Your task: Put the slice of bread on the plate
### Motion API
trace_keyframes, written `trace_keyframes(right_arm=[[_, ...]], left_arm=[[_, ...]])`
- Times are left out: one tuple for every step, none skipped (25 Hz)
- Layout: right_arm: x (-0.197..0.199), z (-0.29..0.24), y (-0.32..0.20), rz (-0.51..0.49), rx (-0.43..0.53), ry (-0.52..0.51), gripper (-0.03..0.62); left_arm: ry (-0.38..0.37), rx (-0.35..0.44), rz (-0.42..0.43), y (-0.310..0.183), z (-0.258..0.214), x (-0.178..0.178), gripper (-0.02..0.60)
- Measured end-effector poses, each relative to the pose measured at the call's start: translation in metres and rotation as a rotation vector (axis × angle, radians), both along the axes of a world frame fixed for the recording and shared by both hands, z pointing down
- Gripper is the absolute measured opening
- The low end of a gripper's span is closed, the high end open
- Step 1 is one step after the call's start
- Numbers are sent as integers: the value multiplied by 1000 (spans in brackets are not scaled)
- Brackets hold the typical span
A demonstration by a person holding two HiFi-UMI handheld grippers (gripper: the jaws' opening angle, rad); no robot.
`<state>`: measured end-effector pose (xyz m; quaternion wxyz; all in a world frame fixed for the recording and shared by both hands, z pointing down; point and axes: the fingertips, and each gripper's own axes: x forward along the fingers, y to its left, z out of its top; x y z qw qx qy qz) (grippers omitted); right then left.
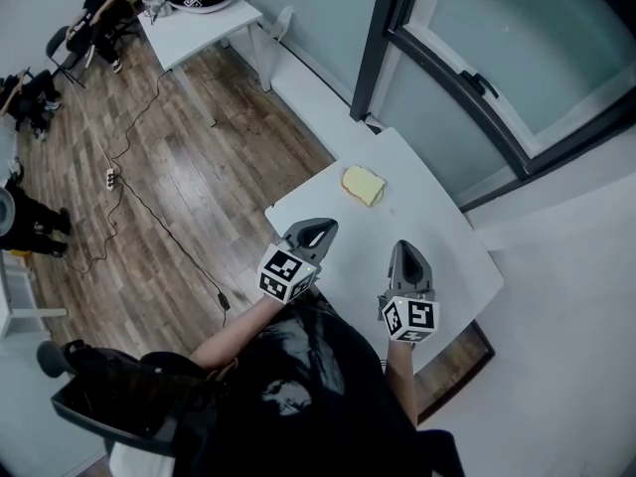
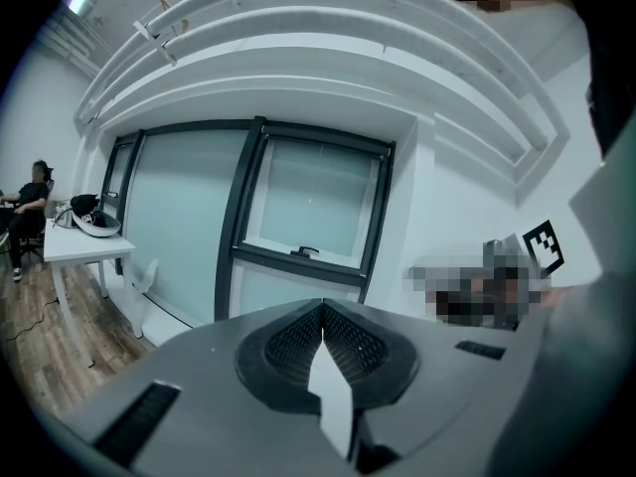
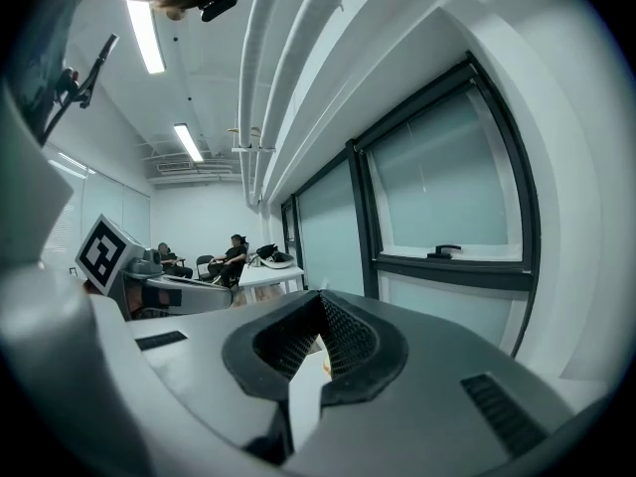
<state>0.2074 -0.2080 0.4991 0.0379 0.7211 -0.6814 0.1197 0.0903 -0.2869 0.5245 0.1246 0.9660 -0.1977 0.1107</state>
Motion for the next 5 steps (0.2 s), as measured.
trace_keyframes(right_arm=[[-2, 0, 0, -3, 0, 0, 8], [-3, 0, 1, -5, 1, 0, 8], [-5, 0, 1, -6, 2, -1, 8], [-6, 0, 1, -7, 4, -2, 8], [-8, -1, 1, -8, 6, -3, 8]], left_arm=[[0, 0, 1, 1, 0, -1, 6], [0, 0, 4, 1, 0, -2, 6], [-1, 1, 6, 2, 0, -3, 6], [-1, 2, 8, 3, 0, -4, 6], [-2, 3, 10, 3, 0, -5, 6]])
